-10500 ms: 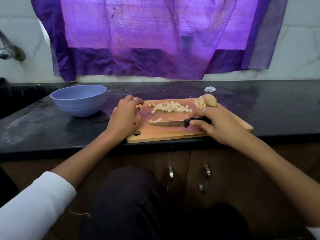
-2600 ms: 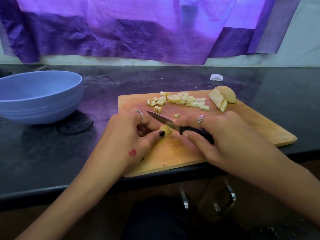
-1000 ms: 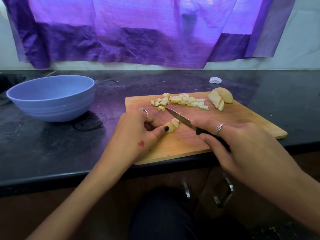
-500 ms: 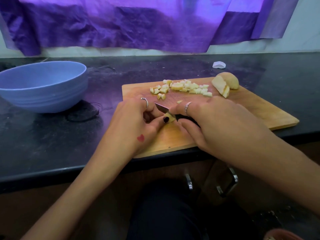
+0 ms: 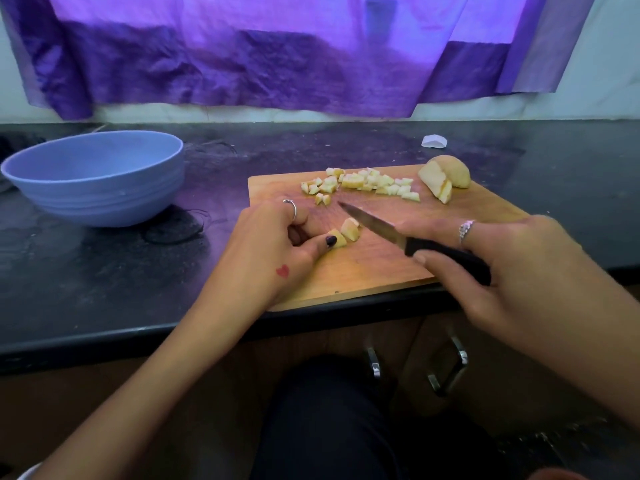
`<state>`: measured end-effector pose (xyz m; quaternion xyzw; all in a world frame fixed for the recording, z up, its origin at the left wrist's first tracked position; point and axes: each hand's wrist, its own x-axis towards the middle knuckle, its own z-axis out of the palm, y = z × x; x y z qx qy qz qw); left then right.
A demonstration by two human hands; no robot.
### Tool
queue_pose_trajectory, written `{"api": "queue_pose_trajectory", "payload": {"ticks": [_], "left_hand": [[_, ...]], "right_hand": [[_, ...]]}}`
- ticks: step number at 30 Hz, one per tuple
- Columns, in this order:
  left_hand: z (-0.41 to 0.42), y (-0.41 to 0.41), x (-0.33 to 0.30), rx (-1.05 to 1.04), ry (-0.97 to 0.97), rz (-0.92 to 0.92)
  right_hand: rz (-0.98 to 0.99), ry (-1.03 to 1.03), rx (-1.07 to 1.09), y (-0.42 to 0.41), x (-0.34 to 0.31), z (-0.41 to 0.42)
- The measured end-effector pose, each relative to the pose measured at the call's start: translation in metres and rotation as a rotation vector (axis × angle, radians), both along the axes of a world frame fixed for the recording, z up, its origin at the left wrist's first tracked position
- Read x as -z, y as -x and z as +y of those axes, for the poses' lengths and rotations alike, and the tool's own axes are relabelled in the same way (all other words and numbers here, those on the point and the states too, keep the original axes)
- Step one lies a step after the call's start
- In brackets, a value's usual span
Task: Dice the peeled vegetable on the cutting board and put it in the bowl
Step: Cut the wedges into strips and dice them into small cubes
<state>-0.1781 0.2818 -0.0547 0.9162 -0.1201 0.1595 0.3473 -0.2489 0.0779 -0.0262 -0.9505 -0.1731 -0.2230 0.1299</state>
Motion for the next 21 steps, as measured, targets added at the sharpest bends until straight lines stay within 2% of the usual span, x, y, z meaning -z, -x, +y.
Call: {"api": "queue_pose_trajectory", "payload": {"ticks": [2, 7, 11, 14, 18, 21], "left_hand": [[0.001, 0.000, 0.000, 0.005, 0.010, 0.018], [0.003, 0.002, 0.000, 0.033, 0.053, 0.037], [0.003, 0.000, 0.000, 0.033, 0.059, 0.039], [0.004, 0.000, 0.001, 0.044, 0.084, 0.037], [0.005, -0.001, 0.002, 0.058, 0.085, 0.026], [0.003, 0.000, 0.002, 0.047, 0.066, 0.001]], "right_hand": [[-0.005, -0.051, -0.001, -0.002, -0.002, 0.006], [0.170, -0.045, 0.005, -0.004, 0.001, 0.026], [0.173, -0.013, -0.001, -0.006, 0.004, 0.028], [0.185, 0.020, 0.012, -0.005, -0.001, 0.033], [0.210, 0.169, 0.019, -0.013, -0.009, 0.042], [0.227, 0.177, 0.011, -0.020, -0.010, 0.046]]}}
